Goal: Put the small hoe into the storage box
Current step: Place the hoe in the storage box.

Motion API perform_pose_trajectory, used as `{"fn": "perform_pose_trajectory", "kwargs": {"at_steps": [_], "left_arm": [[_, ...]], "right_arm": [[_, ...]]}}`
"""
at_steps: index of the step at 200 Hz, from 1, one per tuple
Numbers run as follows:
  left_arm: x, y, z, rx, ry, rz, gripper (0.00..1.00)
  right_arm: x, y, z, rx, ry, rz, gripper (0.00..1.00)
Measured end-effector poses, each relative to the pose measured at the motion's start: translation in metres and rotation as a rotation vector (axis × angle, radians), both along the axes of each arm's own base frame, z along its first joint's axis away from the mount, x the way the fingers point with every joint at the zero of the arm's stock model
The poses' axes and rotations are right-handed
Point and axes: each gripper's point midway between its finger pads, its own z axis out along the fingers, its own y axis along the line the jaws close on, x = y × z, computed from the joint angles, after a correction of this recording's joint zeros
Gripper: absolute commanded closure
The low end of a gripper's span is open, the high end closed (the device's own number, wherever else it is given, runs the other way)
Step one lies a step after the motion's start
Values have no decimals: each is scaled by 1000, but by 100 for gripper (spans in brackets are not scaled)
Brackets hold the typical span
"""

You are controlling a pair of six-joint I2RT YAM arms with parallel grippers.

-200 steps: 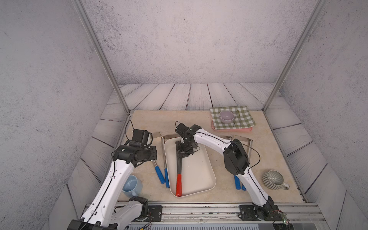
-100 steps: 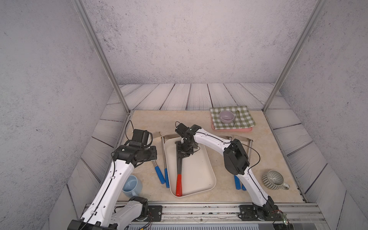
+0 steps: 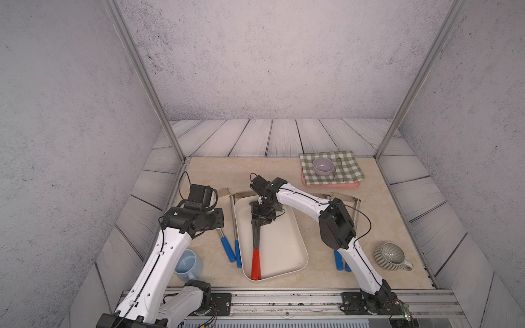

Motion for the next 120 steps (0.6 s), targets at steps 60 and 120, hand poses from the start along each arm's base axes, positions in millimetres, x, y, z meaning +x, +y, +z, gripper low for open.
{"fn": "perform_pose_trajectory", "kwargs": {"at_steps": [60,120], "left_arm": [[0,0,1,-1,-6,0,54],[-1,0,2,-2,-9,0,54]], "right_arm": [[-1,1,1,6,4,2,41],[-1,1,1,8,6,3,38]]}}
